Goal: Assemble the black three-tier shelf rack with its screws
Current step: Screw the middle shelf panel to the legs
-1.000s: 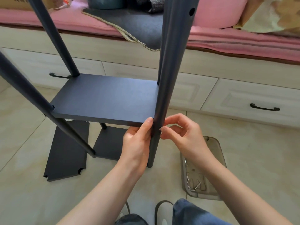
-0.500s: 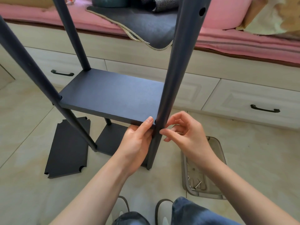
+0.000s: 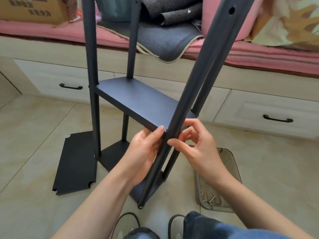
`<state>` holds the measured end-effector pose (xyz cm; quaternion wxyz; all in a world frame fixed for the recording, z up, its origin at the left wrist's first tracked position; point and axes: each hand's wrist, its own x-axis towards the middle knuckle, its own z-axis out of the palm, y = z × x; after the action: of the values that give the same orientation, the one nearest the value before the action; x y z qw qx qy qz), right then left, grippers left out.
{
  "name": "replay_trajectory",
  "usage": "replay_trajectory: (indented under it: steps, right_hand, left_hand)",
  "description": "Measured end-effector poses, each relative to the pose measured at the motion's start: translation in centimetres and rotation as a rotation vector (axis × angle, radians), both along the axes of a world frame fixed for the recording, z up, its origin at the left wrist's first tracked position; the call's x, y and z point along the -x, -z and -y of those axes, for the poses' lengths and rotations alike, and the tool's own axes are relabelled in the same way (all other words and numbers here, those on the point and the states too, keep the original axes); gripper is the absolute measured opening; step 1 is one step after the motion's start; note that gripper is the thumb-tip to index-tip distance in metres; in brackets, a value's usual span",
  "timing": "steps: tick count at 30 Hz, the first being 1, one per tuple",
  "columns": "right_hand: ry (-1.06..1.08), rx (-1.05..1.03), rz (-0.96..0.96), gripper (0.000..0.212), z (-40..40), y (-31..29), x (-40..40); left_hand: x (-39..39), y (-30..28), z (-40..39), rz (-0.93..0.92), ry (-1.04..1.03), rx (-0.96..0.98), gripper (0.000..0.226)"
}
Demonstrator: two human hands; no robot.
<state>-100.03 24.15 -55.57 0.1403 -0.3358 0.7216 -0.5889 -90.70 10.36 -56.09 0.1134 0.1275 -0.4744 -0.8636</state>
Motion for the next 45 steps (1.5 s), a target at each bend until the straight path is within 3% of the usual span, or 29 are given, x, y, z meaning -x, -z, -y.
replay_trajectory:
  steps: [14,20,24,34,40,45]
  right_hand:
    - [-0.145,0.046,0.007,0.02,2.1,-3.6,-0.8]
    - [-0.171,0.067,-0.039,0.022,3.6,-4.6,-1.3]
    - [-0.187,0.043,-0.044,0.022,4.0,-4.8,-1.5]
    - [-0.254,0.081,0.131,0.036,4.2,-4.8,-1.0]
    - [-0.202,0.085,0.112,0.04,3.5,-4.7,-0.5]
    - [-0.025,0.05,0.175,0.029,0.3,-2.5,1.9]
  left_hand:
    - [-2.1,-1.8,1.4,-0.126,0.012,-0.042,0.055]
    - [-2.2,-2.8,1.8,-0.157,-0.062,0.015,0.042]
    - [-2.0,-2.9,1.5,-0.133,-0.168,0.013,0.052]
    - [-2.0,-3.9,1.2,-0.064,-0.302,0.038,0.053]
    - [-1.2,-4.5,0.3,0.005,-0.428,0.064,0.053]
    - [-0.8,-4.6,0.0,0.022,-0.48,0.112,0.053]
